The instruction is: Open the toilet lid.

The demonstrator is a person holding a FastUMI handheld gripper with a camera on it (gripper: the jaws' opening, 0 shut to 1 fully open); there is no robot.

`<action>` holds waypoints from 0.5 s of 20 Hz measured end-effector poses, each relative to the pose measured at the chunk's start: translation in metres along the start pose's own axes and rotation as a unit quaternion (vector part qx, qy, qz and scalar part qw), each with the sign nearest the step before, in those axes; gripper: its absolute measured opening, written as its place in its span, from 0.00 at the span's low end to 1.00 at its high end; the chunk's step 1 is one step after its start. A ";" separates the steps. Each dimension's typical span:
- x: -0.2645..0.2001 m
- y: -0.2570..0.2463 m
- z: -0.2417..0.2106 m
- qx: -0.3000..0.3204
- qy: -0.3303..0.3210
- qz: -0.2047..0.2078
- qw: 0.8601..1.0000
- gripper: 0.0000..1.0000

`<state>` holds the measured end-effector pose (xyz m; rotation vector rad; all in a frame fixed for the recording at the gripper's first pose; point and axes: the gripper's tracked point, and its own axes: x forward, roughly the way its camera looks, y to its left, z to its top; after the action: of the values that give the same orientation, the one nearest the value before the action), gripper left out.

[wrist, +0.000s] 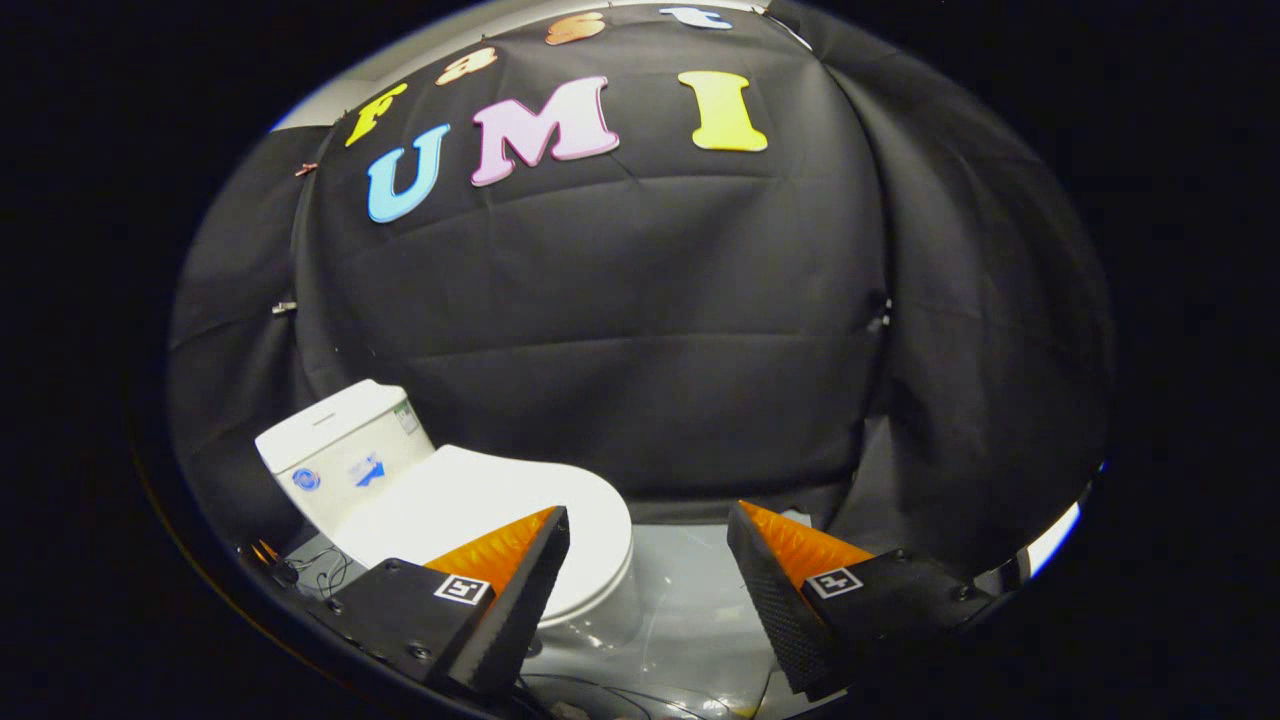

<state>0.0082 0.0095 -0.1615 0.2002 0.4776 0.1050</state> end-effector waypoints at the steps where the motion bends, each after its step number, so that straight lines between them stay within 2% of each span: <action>1: 0.003 -0.004 -0.014 0.001 0.013 -0.001 1.000 0.98; 3: 0.007 -0.003 -0.052 0.020 0.057 0.012 0.998 0.98; 5: 0.007 0.004 -0.097 0.059 0.124 0.024 0.990 0.99; 7: 0.003 0.014 -0.140 0.109 0.190 0.032 0.975 0.99; 10: 0.002 0.046 -0.173 0.181 0.244 0.065 0.950 0.98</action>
<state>-0.0731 0.0831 -0.3031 0.5751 0.9798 0.1985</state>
